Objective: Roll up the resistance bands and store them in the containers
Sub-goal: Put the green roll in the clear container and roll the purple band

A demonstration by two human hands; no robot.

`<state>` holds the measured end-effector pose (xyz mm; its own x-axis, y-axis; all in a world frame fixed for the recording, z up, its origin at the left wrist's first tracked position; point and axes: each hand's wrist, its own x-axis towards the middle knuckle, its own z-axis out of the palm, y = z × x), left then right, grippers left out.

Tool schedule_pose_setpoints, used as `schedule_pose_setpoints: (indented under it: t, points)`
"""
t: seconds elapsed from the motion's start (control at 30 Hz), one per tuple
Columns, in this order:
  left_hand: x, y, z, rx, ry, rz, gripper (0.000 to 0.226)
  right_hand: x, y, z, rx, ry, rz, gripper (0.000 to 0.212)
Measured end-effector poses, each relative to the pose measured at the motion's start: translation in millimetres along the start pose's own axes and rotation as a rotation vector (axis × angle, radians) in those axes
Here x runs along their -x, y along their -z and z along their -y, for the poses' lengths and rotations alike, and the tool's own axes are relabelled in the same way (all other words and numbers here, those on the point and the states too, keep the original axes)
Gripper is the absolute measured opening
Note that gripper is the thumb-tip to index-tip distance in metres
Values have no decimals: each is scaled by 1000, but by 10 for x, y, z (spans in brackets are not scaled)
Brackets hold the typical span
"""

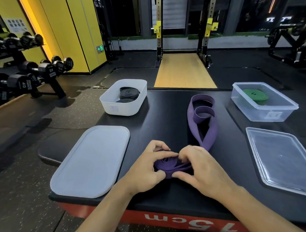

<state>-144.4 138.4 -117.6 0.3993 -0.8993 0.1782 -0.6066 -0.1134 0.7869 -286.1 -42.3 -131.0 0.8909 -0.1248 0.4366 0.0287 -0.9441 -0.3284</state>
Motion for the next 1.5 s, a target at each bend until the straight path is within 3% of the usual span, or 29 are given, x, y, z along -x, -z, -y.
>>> schedule_pose_setpoints:
  t: [0.07,0.17,0.3,0.4,0.5,0.6,0.77,0.93,1.07,1.13,1.23,1.4,1.43,1.5]
  points:
    - [-2,3,3,6,5,-9,64,-28,20,18,-30,-83,-2,48]
    - [4,-12,44,-80,-42,-83,69,-57,-3,37,37,15,38,48]
    - [30,35,42,29,-9,-98,64,-67,-19,69,43,-36,67,64]
    - [23,70,46,72,-31,-97,43,-113,-15,72,57,-59,94,75]
    - [-9,46,54,110,-11,-131,3,-170,-28,109,62,-75,62,75]
    - [-25,26,73,89,-22,-151,9,-168,-84,124,67,-61,7,67]
    - [-11,25,64,38,-67,-77,13,-61,-16,-24,95,-56,21,71]
    - [-21,26,48,-95,-52,-21,29,-27,54,-164,91,-276,-147,54]
    - [-45,-12,70,-206,-59,20,38,-38,66,-111,276,-428,-237,35]
    - [-47,-20,85,-206,-67,14,38,-77,125,-43,336,-516,-189,38]
    - [-47,-29,103,-213,-74,9,37,-135,198,74,288,-660,24,45]
    - [-59,-37,105,-207,-57,21,36,-174,245,123,138,-646,-62,8]
    - [-61,-34,115,-208,-57,18,36,-172,230,116,103,-635,-79,8]
    - [-69,-31,121,-204,-52,19,36,-132,176,75,29,-597,-59,32]
